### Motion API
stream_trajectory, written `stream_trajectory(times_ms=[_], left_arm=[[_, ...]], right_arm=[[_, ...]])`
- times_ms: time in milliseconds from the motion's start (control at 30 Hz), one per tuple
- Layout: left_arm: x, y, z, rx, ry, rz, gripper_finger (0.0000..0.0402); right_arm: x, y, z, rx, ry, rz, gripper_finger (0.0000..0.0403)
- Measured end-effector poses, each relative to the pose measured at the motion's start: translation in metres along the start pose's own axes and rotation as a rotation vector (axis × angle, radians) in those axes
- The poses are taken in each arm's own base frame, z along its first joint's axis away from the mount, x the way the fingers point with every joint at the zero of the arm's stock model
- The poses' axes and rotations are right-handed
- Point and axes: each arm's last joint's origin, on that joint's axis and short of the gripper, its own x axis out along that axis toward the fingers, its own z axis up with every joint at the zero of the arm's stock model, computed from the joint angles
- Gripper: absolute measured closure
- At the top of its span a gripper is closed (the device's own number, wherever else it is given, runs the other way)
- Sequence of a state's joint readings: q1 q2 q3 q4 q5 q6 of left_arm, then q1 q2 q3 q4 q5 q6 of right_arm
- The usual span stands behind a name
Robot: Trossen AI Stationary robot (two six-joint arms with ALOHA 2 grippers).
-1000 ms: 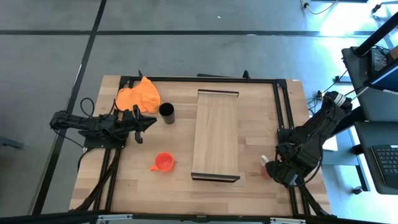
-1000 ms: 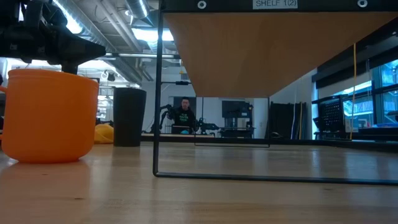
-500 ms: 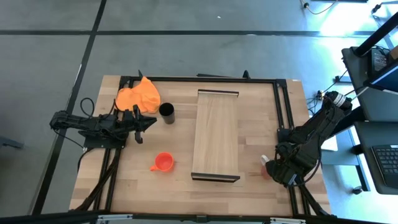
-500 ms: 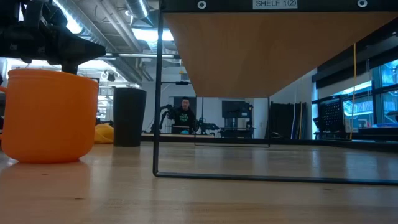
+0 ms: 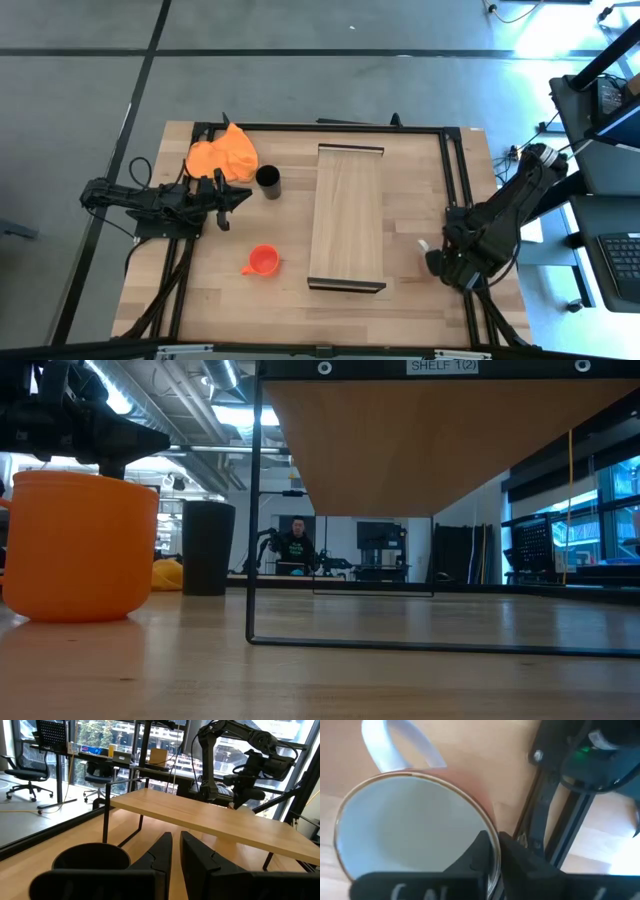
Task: Stack small to large cups/mugs on shelf
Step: Put the red mug on the shelf
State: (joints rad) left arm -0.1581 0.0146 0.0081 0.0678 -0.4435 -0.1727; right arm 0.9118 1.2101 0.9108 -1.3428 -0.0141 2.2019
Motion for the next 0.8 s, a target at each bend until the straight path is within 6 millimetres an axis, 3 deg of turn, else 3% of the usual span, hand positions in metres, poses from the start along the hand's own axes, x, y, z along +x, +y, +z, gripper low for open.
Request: stream_trajectory(times_ms=[333, 667, 800], left_arm=[[0.0, 0.0, 0.0, 0.0, 0.0, 0.0, 0.0371], [0.0, 0.0, 0.0, 0.0, 0.0, 0.0, 0.0371], [0.0, 0.0, 0.0, 0.0, 0.0, 0.0, 0.0371]], right_arm=[[-0.03, -0.008, 0.026, -0.071, -0.027, 0.197, 0.038], [-0.095, -0.023, 0.06, -0.209, -0.067, 0.263, 0.038], [-0.119, -0.015, 0.07, -0.273, -0.078, 0.361, 0.038]])
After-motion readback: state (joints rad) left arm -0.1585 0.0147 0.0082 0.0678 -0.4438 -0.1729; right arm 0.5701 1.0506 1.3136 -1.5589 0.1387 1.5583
